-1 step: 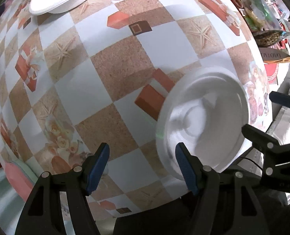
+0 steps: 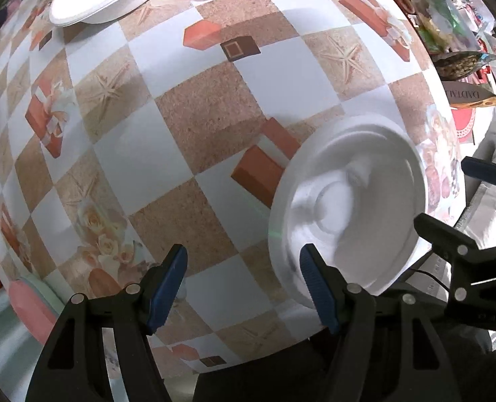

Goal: Organize plates and bowls

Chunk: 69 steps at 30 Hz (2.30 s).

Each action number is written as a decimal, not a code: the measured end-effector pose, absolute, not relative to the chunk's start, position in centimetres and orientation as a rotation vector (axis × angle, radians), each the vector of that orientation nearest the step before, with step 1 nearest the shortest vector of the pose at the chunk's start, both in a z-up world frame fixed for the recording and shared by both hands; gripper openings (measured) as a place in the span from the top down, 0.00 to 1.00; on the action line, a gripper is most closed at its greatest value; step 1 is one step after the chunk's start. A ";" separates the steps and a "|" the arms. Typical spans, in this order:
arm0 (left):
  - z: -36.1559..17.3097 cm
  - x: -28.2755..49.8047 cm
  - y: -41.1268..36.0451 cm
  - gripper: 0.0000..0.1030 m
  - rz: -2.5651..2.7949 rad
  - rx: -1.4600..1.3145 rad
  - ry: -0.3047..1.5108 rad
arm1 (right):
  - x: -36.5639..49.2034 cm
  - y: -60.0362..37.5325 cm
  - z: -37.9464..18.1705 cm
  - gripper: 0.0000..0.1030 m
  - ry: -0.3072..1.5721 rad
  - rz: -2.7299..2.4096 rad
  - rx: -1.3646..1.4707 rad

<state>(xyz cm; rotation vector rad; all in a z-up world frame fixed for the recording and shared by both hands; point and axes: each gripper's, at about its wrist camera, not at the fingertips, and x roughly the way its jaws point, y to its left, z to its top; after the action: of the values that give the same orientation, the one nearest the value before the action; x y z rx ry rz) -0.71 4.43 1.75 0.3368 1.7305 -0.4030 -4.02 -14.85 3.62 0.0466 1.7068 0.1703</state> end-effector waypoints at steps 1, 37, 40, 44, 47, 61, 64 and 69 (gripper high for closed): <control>1.6 -0.4 4.5 0.29 -0.413 0.337 1.730 | -4.0 -14.7 3.7 0.12 1.711 0.165 0.041; 2.6 0.8 1.9 0.29 -0.558 0.385 1.698 | -4.0 -13.3 4.8 0.12 1.739 0.130 0.117; 2.5 0.7 2.2 0.29 -0.550 0.381 1.701 | -4.0 -12.9 5.0 0.12 1.729 0.140 0.110; 2.5 0.8 2.5 0.33 -0.550 0.376 1.706 | -4.0 -12.7 5.0 0.12 1.724 0.154 0.119; 2.2 0.8 2.8 0.34 -0.551 0.372 1.718 | -4.0 -12.6 4.8 0.12 1.719 0.158 0.124; 0.9 0.8 2.6 0.66 -0.579 0.350 1.772 | -4.0 -11.2 3.8 0.25 1.735 0.210 0.091; 0.9 0.7 2.2 0.77 -0.597 0.349 1.780 | -3.9 -10.7 3.4 0.41 1.745 0.241 0.099; 1.2 1.2 2.5 0.81 -0.593 0.317 1.784 | -3.7 -10.7 3.2 0.68 1.745 0.243 0.099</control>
<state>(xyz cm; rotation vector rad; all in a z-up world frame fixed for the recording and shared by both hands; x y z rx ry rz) 1.20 2.53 1.16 0.3170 1.7842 -0.5934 -3.65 -10.71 3.21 0.0988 1.7454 0.2430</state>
